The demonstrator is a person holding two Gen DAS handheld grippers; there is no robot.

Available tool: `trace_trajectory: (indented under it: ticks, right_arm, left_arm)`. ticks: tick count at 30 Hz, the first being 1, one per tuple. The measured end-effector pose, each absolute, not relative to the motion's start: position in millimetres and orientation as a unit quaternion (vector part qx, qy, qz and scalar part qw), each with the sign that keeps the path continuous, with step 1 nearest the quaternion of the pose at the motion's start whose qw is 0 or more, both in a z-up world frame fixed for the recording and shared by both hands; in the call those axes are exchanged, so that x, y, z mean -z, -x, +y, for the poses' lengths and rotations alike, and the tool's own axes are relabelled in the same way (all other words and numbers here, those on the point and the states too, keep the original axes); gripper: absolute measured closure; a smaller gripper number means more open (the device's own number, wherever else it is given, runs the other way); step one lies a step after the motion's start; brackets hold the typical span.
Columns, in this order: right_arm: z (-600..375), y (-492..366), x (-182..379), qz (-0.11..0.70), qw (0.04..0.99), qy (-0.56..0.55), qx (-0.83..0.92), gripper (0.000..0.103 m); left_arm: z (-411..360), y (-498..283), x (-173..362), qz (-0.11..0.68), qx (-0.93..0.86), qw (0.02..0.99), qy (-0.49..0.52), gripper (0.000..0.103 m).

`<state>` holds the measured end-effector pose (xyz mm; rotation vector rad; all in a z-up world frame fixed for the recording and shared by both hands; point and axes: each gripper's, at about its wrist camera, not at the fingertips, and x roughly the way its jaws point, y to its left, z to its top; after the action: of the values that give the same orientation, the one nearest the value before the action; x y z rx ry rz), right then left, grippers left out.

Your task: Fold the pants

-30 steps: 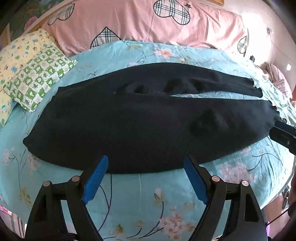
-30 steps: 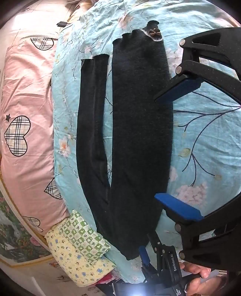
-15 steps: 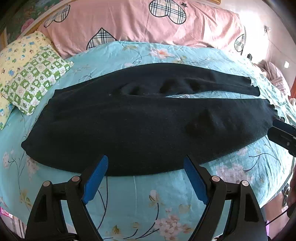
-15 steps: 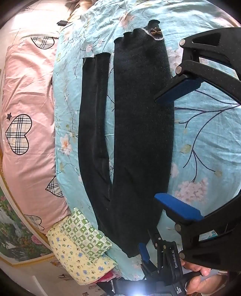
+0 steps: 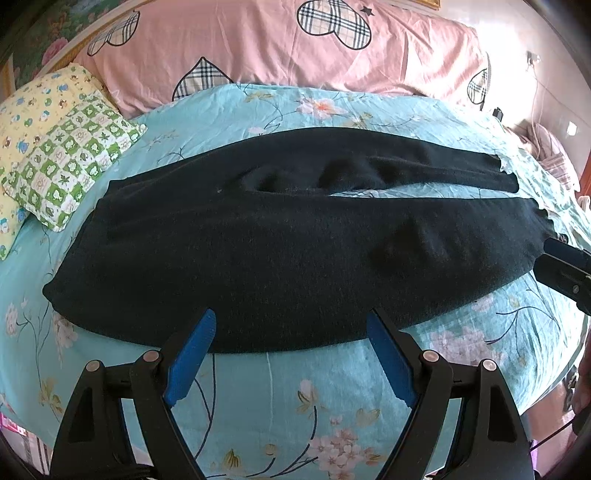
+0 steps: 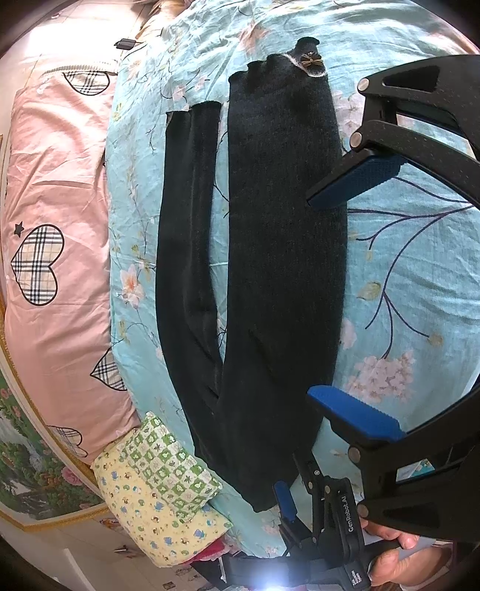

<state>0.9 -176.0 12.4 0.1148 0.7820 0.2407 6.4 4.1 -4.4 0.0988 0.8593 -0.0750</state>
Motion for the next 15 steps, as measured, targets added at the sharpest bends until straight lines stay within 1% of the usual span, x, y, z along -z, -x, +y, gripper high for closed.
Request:
trace_trajectory:
  ticks: [15]
  right_arm:
    - [-176.8, -4.4, -14.0, 0.38, 0.916, -0.058, -0.116, 0.006]
  left_arm:
    - [3.5, -7.8, 4.6, 0.415, 0.05, 0.907, -0.049, 0.019]
